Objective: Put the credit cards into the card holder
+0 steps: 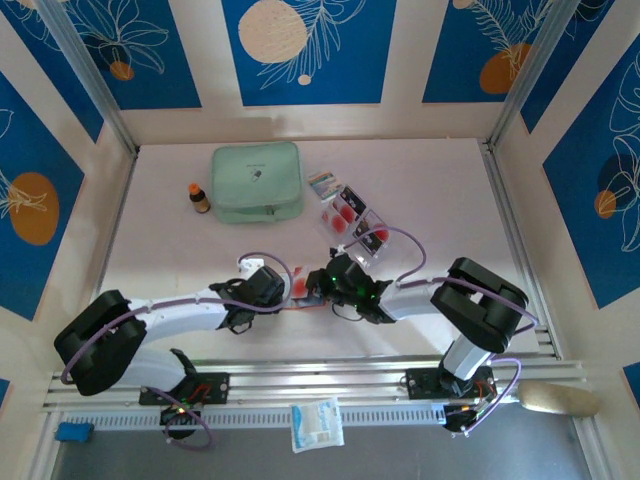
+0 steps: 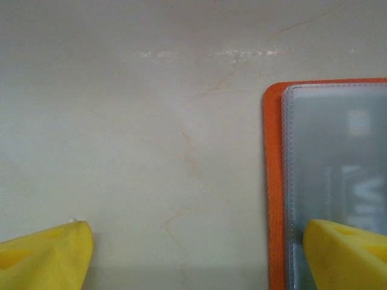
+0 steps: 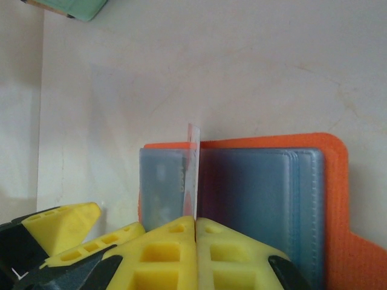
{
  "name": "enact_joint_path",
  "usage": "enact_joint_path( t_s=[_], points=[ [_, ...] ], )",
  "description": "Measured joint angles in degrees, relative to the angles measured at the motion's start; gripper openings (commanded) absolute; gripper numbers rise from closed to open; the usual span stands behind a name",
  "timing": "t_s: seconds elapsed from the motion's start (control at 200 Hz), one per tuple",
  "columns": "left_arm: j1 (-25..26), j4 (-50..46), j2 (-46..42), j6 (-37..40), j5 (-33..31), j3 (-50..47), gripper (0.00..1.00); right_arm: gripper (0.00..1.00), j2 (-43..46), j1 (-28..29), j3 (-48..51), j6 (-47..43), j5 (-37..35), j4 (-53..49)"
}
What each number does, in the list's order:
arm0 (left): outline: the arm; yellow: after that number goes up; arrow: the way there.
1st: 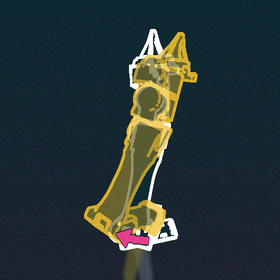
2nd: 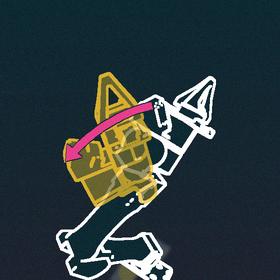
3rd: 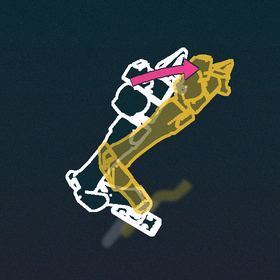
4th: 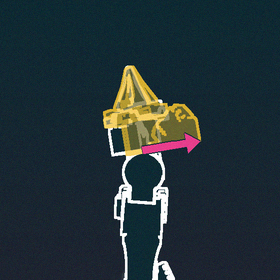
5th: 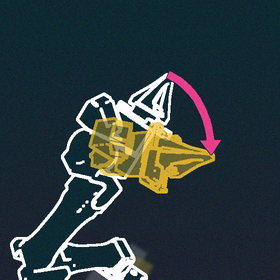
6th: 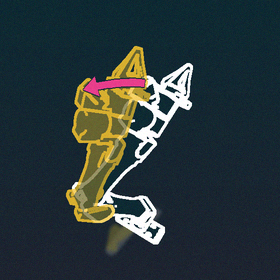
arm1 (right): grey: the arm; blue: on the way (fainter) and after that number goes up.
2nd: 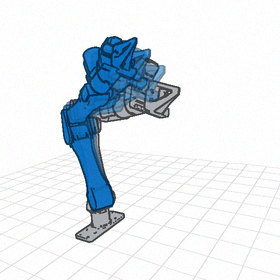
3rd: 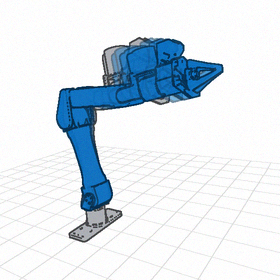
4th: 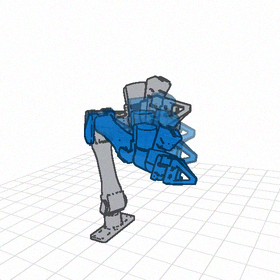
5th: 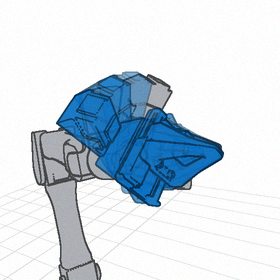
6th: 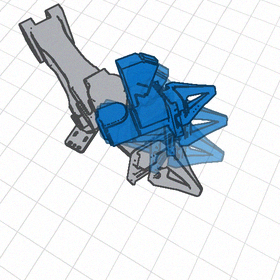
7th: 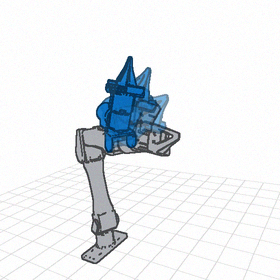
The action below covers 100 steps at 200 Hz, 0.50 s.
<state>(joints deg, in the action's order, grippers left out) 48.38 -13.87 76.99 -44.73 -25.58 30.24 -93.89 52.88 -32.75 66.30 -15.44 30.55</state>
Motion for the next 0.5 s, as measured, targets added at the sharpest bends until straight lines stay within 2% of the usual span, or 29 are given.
enact_joint_path(
  t_s=[0.5],
  points=[
    [0.0, 0.8, 0.0, 0.0, 0.0, -0.4, 0.90, 0.00, -0.1, 1.4, 1.4, 1.7, 0.2, 1.2]
  ],
)
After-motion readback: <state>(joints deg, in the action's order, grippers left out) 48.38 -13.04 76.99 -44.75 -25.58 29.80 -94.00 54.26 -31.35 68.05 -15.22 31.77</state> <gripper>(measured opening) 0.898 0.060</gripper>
